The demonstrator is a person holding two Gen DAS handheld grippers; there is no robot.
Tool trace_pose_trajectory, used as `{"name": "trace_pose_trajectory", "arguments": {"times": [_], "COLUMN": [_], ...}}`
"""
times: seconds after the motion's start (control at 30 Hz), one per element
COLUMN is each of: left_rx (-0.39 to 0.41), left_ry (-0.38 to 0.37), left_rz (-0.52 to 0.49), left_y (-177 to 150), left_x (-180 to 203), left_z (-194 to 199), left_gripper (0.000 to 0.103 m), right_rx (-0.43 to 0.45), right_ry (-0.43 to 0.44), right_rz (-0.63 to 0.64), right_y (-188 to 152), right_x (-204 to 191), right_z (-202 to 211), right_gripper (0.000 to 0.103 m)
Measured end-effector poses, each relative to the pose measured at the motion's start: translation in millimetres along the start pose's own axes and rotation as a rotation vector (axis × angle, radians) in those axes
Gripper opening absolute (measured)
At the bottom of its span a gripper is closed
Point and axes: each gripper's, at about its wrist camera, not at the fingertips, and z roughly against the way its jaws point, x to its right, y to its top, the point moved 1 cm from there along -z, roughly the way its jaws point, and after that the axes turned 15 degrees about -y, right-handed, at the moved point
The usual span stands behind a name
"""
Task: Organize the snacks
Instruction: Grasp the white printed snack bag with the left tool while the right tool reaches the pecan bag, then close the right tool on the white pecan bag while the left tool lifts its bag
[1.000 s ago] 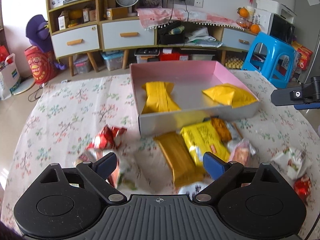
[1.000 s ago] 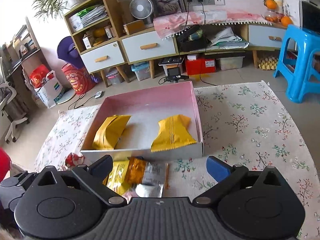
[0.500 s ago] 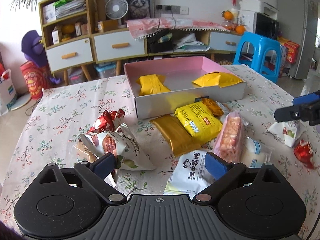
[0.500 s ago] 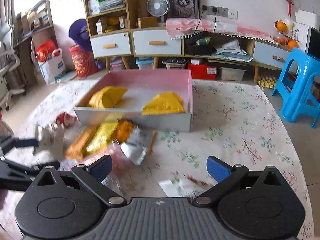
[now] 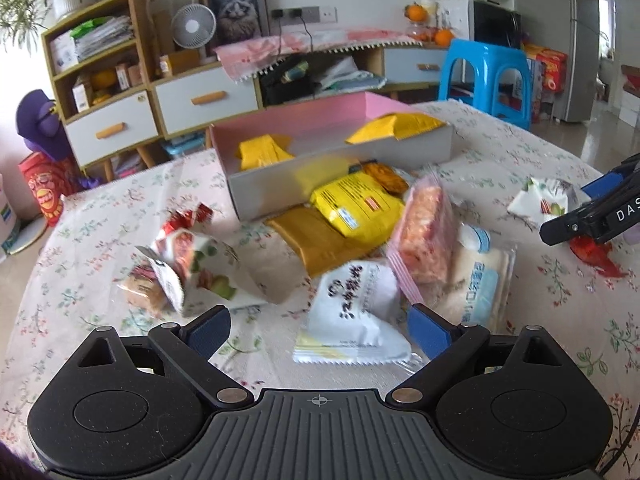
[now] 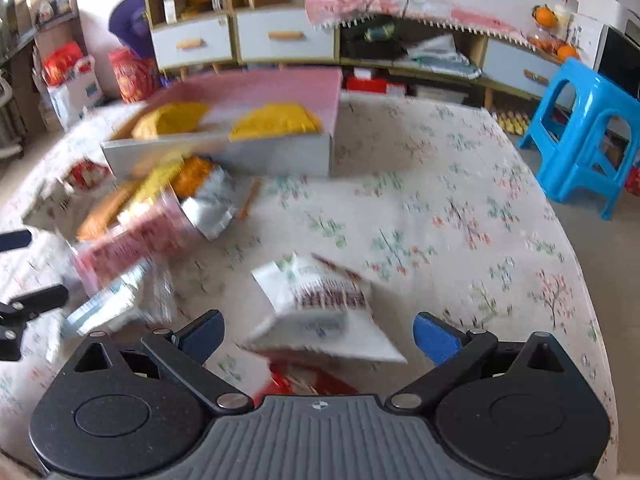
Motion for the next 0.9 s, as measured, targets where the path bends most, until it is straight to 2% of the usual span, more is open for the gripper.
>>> {"name": "trace_pose_trajectory", "arguments": {"times": [0.07,0.23,0.37,0.5,0.63,0.7,0.77,0.9], "left_rx": [-0.007,-0.014,-0.003,0.001,0.001,0.001,0.0,-0.011], "left_ry": [-0.014,-0.056,-0.068,-0.095,-0.099,-0.1,-0.099,-0.089], "left_rz": [0.026,0.138,0.115,0.075,0.072,0.078,0.085,0.078], "left_y": [-2,-4,-4,-2,-1,0,1,5], "left_x": [-2,-14,-13,-7,-6,-6,-7,-6], "left_z": [-3,-12,-12,-12,-12,-11,-10,-7], "left_gripper": [0.095,0.083,0.073,0.057,0.055,0.054,0.053,0.052], "right_rx": [-0.016,-0.055,-0.085,-0.078,-0.065,-0.059,-0.05,-0.027], "right_ry": [-0.01,-0.02,-0.016,-0.023,-0.027,-0.024,-0.022,-0.015], "right_rz": [0.003,-0.034,-0.06,-0.05,-0.048,-0.049,-0.048,-0.046], "right_y": [-3,-5,-4,-4,-3,-2,-1,1], "right_x": [1,7,9,8,7,7,7,6], "right_z": [-4,-11,-16,-16,-17,-16,-15,-12], "right_gripper": [0.093,0.093,0.092,0.09,0.085,0.08,0.07,0.07]}}
